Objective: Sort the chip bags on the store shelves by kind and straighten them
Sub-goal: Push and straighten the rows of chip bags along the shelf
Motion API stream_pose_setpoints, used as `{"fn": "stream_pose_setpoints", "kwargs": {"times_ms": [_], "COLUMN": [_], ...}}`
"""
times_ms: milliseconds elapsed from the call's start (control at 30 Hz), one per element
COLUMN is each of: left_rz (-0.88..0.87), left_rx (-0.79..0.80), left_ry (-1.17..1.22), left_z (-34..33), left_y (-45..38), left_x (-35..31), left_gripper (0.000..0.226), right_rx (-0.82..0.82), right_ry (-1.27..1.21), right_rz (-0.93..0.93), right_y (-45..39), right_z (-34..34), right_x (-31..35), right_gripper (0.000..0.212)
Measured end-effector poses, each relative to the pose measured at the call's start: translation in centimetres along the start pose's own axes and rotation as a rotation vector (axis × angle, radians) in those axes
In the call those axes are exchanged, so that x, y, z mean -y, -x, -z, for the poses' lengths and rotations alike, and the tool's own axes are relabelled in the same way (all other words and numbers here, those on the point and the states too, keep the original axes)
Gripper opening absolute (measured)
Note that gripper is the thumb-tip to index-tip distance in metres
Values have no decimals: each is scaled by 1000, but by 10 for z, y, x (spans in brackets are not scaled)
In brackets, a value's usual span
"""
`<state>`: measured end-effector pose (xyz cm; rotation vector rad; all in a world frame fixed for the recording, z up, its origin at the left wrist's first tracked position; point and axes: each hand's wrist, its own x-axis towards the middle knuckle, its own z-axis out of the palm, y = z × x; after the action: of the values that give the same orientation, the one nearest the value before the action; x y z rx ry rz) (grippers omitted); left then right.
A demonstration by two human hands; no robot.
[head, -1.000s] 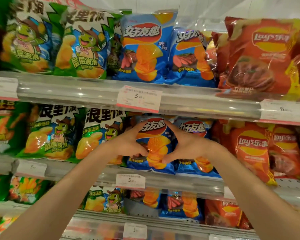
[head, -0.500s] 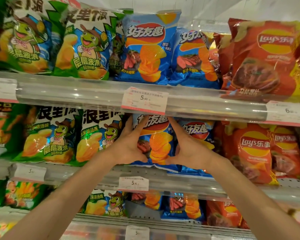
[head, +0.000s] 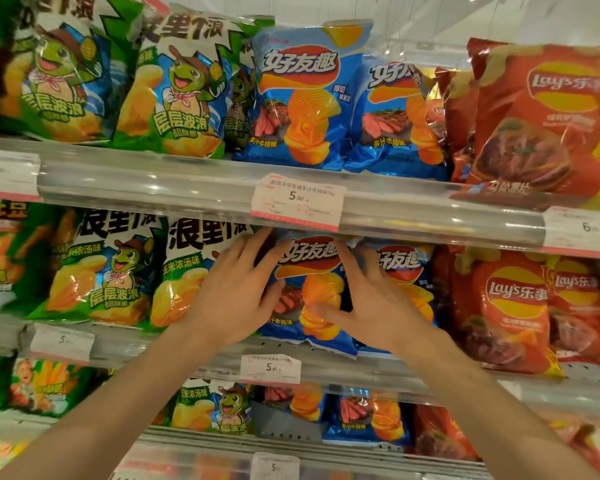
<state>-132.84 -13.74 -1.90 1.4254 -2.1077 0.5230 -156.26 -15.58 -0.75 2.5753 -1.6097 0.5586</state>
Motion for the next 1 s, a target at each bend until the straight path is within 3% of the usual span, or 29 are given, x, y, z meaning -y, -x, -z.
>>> {"fn": "stream_pose_setpoints", "kwargs": {"times_ms": [100, 333, 600, 767, 900, 1000], "left_rz": [57, 149, 96, -15, -107, -80], "left_rx": [-35, 47, 61, -8, 9, 67], "left_ry": [-182, -292, -256, -128, -70, -58], "left_z": [-11, -30, -26, -22, -38, -56], "left_y": [6, 22, 19, 2, -17, -28], "left_x": [9, 38, 29, -10, -44, -61], "left_gripper": [56, 64, 65, 60, 56, 59], "right_rx": [-181, -184, -115, -203, -216, -154], "right_ry": [121, 166, 185, 132, 183, 208], "right_rz": [-38, -5, 4, 28, -91, -139], "right_y": [-4, -12, -13, 1, 13, 23], "right_z": [-22, -60, -60, -41, -22, -24], "right_x": [17, 21, 19, -3, -42, -62], "right_gripper": [91, 85, 85, 75, 73, 77]}}
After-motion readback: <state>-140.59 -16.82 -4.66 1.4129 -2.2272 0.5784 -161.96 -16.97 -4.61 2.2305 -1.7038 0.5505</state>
